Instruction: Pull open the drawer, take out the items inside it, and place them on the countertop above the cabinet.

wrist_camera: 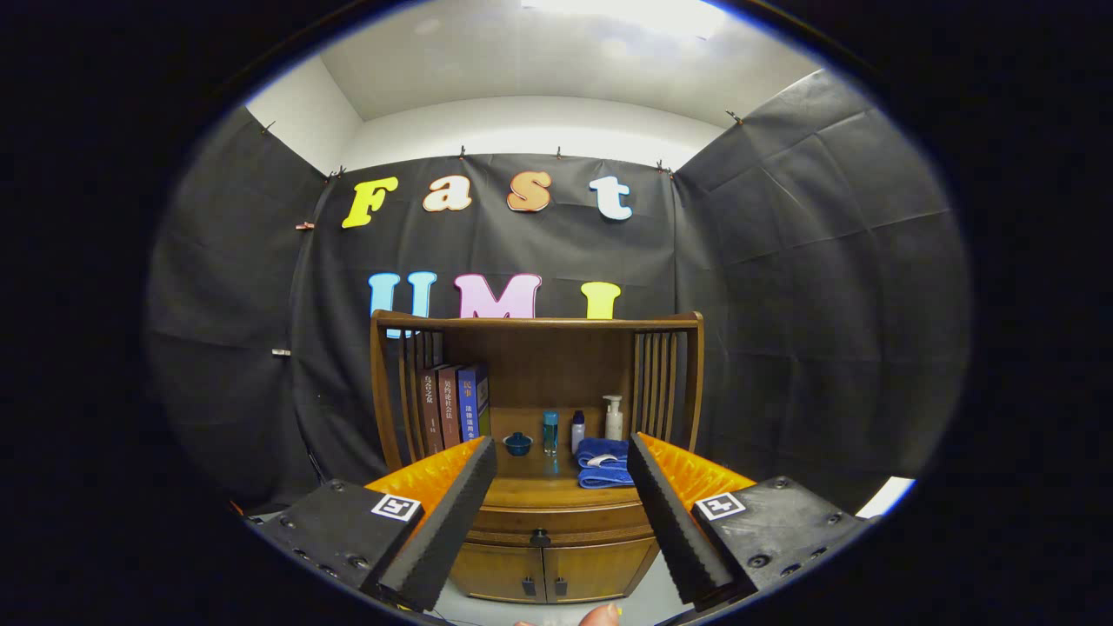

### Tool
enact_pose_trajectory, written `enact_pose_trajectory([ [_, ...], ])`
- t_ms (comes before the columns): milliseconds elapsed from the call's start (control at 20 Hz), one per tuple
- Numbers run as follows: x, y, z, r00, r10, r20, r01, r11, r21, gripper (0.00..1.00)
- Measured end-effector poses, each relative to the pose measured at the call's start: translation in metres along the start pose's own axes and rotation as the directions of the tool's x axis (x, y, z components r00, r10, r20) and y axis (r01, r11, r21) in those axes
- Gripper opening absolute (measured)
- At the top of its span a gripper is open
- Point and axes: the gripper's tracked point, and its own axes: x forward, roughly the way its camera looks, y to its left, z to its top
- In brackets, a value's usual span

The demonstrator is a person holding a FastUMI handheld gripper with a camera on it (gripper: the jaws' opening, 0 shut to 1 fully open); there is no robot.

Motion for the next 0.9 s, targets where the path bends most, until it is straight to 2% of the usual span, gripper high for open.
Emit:
enact_pose_trajectory([
  [200,0.009,-0.001,-0.012,1.000,0.010,-0.002,-0.010,1.000,0.021,0.99],
  [350,0.044,0.002,-0.037,0.998,0.054,-0.022,-0.053,0.998,0.043,0.99],
  [500,0.085,0.035,-0.056,0.996,0.090,0.011,-0.090,0.995,0.035,0.99],
  [650,0.117,0.050,-0.099,0.993,0.114,-0.010,-0.114,0.993,0.009,0.99],
  [900,0.142,0.059,-0.182,0.989,0.123,-0.077,-0.122,0.992,0.013,0.99],
])
